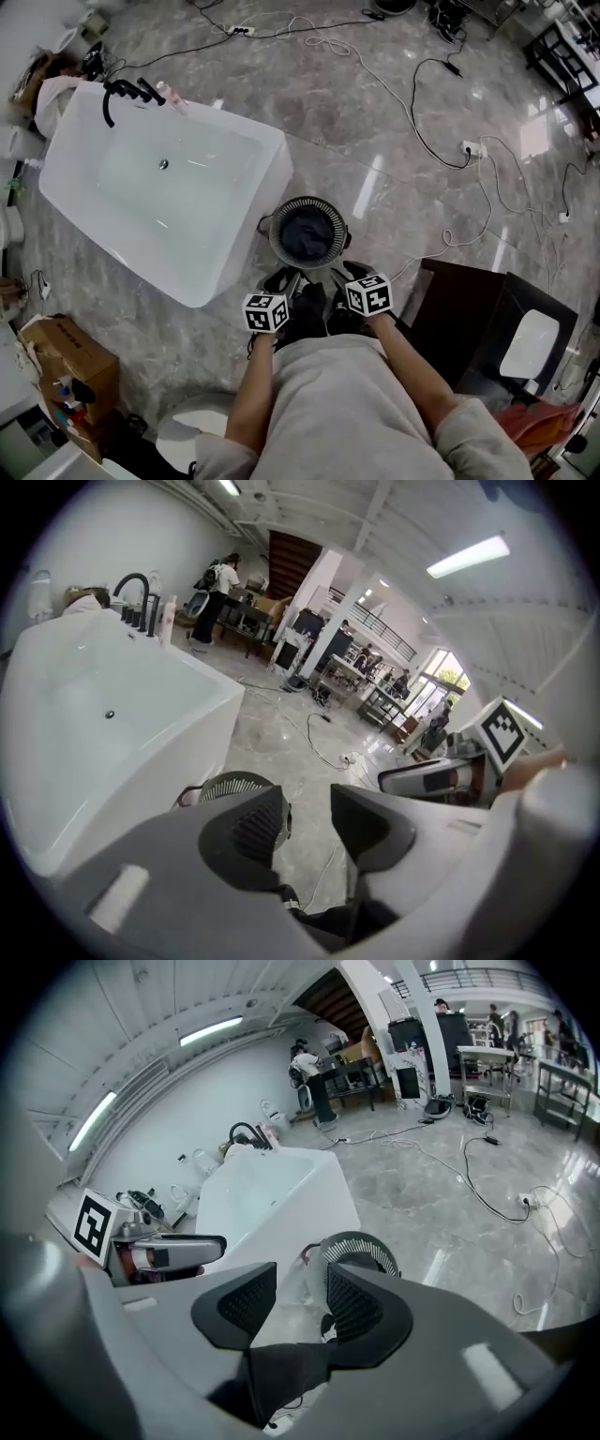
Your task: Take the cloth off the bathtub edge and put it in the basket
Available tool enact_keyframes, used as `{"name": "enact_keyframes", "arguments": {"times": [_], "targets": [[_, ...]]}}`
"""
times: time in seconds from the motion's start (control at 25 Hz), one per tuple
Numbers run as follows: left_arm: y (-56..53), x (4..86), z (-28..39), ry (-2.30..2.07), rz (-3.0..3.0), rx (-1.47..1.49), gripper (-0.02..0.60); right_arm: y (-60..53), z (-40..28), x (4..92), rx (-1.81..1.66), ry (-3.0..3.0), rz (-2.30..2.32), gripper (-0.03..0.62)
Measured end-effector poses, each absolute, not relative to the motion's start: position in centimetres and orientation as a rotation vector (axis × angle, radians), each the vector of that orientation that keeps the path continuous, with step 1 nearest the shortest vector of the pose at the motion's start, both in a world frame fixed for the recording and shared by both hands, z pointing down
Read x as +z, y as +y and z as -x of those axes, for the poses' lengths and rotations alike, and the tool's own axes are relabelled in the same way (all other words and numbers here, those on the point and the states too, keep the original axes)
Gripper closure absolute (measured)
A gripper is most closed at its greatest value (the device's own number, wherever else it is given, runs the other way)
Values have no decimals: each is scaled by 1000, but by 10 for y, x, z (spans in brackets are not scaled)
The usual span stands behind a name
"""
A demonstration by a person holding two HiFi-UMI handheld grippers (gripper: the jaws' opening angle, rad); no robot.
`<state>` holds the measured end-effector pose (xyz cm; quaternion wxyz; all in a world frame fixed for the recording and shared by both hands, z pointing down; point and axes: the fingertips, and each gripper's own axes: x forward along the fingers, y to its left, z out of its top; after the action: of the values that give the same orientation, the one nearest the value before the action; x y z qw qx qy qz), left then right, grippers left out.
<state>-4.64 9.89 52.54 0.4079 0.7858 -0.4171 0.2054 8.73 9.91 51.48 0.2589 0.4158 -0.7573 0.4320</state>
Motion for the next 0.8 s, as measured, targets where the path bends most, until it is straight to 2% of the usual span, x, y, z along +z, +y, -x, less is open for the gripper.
{"name": "enact_keyframes", "arguments": {"times": [0.4, 0.8], "targets": [[160, 494, 35, -1188, -1986, 511, 367, 144, -81, 489, 1081, -2189, -1042, 448], [191, 484, 16, -1244, -2021, 484, 367, 173, -106, 482, 987, -2247, -981, 448]]}}
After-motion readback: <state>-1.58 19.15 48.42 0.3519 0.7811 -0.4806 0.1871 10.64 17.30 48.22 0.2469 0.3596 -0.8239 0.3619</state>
